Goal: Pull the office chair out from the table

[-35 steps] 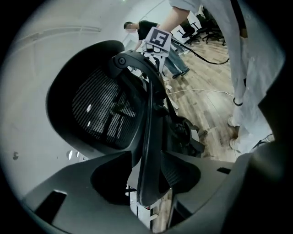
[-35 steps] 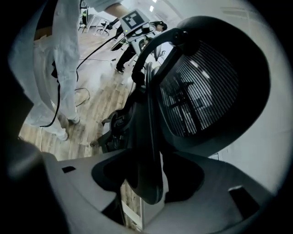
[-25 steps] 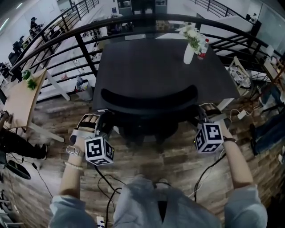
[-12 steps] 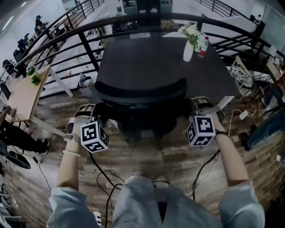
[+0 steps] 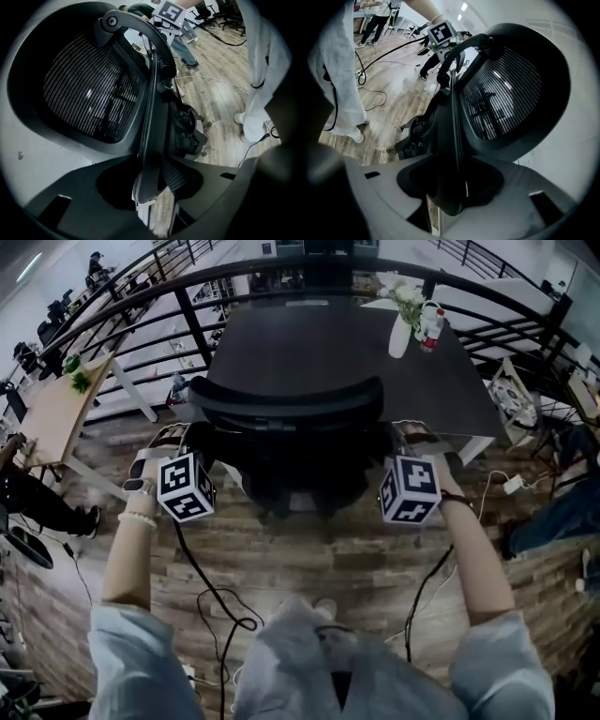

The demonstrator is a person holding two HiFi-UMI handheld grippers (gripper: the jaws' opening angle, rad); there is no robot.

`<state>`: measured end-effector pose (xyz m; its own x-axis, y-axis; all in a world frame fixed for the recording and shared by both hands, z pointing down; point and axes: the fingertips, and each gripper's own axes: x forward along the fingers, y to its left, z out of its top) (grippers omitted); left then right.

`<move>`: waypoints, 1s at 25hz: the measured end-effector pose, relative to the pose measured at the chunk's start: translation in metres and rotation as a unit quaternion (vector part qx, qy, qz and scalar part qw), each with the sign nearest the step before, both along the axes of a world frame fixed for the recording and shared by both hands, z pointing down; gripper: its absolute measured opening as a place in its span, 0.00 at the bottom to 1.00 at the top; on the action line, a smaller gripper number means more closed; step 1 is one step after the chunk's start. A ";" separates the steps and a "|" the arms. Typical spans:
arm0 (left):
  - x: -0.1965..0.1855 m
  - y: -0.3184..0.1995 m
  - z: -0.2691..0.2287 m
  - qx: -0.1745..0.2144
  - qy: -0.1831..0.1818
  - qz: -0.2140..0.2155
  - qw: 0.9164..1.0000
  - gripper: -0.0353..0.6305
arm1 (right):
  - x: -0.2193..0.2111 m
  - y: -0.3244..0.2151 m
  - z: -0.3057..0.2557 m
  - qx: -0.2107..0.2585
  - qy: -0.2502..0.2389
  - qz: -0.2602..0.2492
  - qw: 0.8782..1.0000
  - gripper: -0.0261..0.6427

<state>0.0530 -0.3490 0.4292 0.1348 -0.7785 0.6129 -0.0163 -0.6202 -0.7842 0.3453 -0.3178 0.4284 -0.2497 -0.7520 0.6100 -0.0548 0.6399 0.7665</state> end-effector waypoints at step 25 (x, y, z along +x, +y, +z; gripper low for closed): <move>0.028 0.057 -0.001 -0.008 0.005 0.037 0.999 0.31 | 0.029 0.070 -0.002 -0.008 0.004 0.056 0.998 0.30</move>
<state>0.0815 -0.2921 0.4284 0.1977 -0.7558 0.6242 0.0230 -0.6331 -0.7738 0.3739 -0.2482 0.4263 -0.1603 -0.7644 0.6245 -0.1206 0.6431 0.7562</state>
